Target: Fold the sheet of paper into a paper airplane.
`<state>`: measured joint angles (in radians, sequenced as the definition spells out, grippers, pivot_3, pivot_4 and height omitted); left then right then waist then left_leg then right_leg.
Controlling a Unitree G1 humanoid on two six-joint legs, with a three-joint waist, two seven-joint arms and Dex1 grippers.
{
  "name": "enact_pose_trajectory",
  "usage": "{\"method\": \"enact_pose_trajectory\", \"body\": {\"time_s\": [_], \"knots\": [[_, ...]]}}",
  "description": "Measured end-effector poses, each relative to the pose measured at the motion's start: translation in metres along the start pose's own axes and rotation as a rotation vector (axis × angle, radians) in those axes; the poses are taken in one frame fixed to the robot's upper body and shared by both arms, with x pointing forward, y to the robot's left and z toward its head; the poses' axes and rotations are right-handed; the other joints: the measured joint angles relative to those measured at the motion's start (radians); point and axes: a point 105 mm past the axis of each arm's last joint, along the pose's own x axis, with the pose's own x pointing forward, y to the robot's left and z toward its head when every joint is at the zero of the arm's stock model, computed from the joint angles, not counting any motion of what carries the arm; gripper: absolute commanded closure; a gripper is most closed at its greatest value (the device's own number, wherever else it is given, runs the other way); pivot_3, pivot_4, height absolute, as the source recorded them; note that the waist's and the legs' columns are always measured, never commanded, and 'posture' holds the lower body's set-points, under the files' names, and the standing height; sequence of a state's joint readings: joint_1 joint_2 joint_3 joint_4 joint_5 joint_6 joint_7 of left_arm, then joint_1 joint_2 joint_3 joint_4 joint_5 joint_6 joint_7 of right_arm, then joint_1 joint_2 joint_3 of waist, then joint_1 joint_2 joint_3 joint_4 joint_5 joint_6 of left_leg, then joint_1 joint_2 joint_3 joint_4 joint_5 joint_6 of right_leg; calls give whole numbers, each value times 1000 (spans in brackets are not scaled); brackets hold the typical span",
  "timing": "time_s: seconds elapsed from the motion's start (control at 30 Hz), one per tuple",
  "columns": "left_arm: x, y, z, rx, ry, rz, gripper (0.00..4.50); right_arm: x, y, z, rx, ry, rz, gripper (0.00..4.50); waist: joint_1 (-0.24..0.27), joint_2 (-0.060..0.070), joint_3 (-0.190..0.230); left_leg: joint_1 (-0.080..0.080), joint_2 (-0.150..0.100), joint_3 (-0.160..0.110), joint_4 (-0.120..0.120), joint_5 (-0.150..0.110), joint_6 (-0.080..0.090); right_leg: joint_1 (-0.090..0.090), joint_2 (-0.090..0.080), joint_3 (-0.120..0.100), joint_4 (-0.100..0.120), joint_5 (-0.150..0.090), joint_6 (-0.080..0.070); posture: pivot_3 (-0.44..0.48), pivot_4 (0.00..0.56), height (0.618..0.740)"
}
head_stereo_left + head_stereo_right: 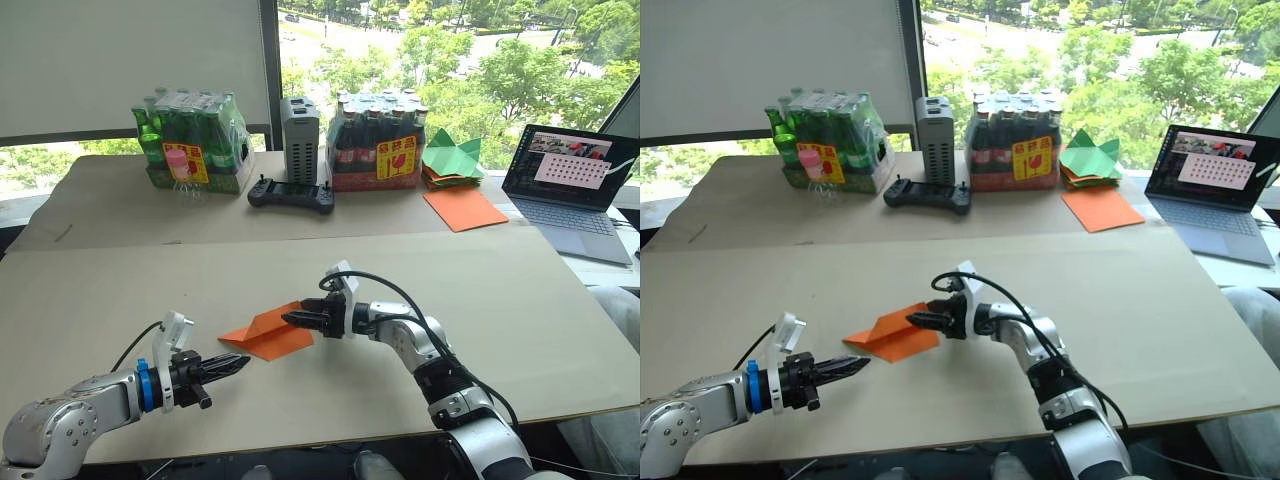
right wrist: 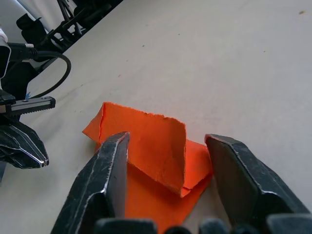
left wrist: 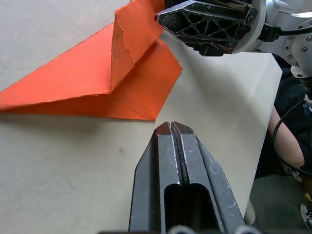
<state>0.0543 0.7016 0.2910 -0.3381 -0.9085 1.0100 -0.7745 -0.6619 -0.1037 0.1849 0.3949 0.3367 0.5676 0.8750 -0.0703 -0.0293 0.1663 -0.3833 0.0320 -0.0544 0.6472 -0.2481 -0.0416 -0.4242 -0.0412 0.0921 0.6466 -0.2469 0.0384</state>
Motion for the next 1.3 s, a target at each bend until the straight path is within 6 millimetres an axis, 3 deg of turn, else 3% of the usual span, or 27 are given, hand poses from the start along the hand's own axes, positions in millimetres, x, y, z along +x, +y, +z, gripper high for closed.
{"method": "enact_pose_trajectory", "body": {"time_s": [0.17,0.37,0.57,0.73,0.83,0.9,0.97,1.13,1.17,1.3], "knots": [[0,1,0,1,-2,7,4500,0,3,2,-8,-2,23,4417,-1,0,0,0,0,0,0,0,0,0,0,0,0,0,0,0,150,740],[0,1,1,0,-3,9,4500,-4,3,5,-62,6,21,4469,0,0,0,1,0,0,0,0,0,0,0,0,1,0,0,0,150,740],[1,2,2,0,-7,12,4500,-11,2,30,-234,-72,-30,4469,-1,0,0,0,0,0,0,0,0,0,0,0,1,0,0,0,150,740],[1,4,1,-13,-7,17,4500,-25,0,63,-652,-174,-156,4469,0,0,0,0,0,0,0,0,0,0,0,0,1,0,0,0,150,740],[1,5,0,-17,-5,17,4500,-29,12,76,-975,-219,-178,4469,0,0,0,0,0,0,0,0,0,0,0,0,1,0,0,0,150,740],[3,5,1,-14,-4,13,4500,-30,30,71,-1254,-219,-124,4469,-1,0,0,1,0,1,0,0,0,0,0,0,1,0,0,0,150,740],[3,5,1,-14,-5,12,4500,-28,40,56,-1414,-193,-38,4469,-1,0,0,1,0,1,0,0,0,0,0,1,1,0,0,0,150,740],[3,5,1,-16,-4,12,4500,-27,38,7,-1522,-41,122,4469,0,0,0,2,0,1,1,0,-1,1,0,1,1,1,-1,0,150,740],[4,6,2,-17,-4,11,4500,-27,36,3,-1523,-17,131,3857,0,0,0,2,0,1,1,0,-1,1,0,1,1,1,-1,0,150,740],[5,5,4,-8,-6,5,4500,-26,34,2,-1462,-6,132,2561,-1,0,0,2,0,0,1,0,-1,1,0,1,2,1,-1,0,150,740]]}}
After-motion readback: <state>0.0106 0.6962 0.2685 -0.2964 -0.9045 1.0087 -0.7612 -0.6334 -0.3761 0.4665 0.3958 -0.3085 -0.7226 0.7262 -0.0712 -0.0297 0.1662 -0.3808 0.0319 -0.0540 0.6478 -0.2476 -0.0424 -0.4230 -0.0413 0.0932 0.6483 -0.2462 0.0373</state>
